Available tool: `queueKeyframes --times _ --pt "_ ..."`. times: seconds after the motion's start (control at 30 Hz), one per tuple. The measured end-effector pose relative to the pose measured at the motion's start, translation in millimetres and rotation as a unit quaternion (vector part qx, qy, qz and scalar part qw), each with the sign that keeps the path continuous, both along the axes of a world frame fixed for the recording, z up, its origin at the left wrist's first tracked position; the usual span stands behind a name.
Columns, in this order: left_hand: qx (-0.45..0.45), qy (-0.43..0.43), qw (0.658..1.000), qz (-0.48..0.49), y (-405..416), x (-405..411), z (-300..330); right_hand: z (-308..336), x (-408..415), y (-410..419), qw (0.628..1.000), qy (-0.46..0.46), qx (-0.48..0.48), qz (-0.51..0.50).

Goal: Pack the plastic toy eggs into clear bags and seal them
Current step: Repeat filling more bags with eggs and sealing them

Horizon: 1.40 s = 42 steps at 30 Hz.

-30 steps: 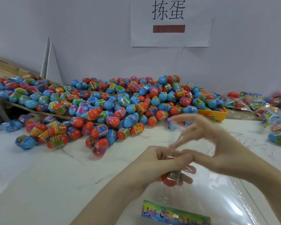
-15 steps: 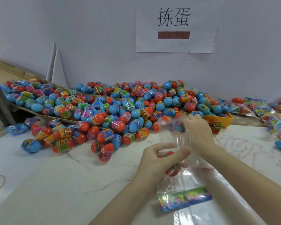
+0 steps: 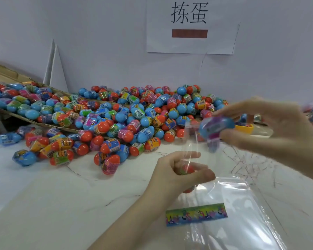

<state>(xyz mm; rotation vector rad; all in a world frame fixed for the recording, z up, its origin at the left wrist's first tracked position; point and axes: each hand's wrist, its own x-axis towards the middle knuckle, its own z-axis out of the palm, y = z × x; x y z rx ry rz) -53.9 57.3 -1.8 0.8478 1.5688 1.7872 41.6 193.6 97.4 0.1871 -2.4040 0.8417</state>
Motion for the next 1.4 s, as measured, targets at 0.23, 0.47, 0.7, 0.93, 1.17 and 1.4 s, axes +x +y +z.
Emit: queueKeyframes --times 0.23,0.47,0.7,0.93,1.17,1.4 --pt "-0.02 0.019 0.998 -0.053 -2.8 2.5 3.1 19.1 -4.9 -4.4 0.897 -0.167 0.4 -0.085" --pt "-0.006 0.035 0.996 -0.082 -3.7 3.2 2.8 33.6 -15.1 -6.6 0.883 -0.305 0.352 -0.045" --pt "0.015 0.023 0.996 -0.09 -3.8 6.2 7.3 27.7 -16.3 2.7 0.908 -0.331 0.257 0.019" --pt "0.026 0.014 0.996 -0.088 -4.7 6.7 8.1 29.5 -14.7 17.1 0.952 -0.143 0.26 -0.077" --pt "0.042 0.001 0.995 -0.09 -5.7 5.4 8.6 25.6 -10.8 10.7 0.937 -0.15 0.31 -0.063" --pt "0.051 0.012 0.995 -0.089 -5.5 5.7 7.9 19.7 -8.4 2.8 0.947 -0.203 0.248 -0.022"
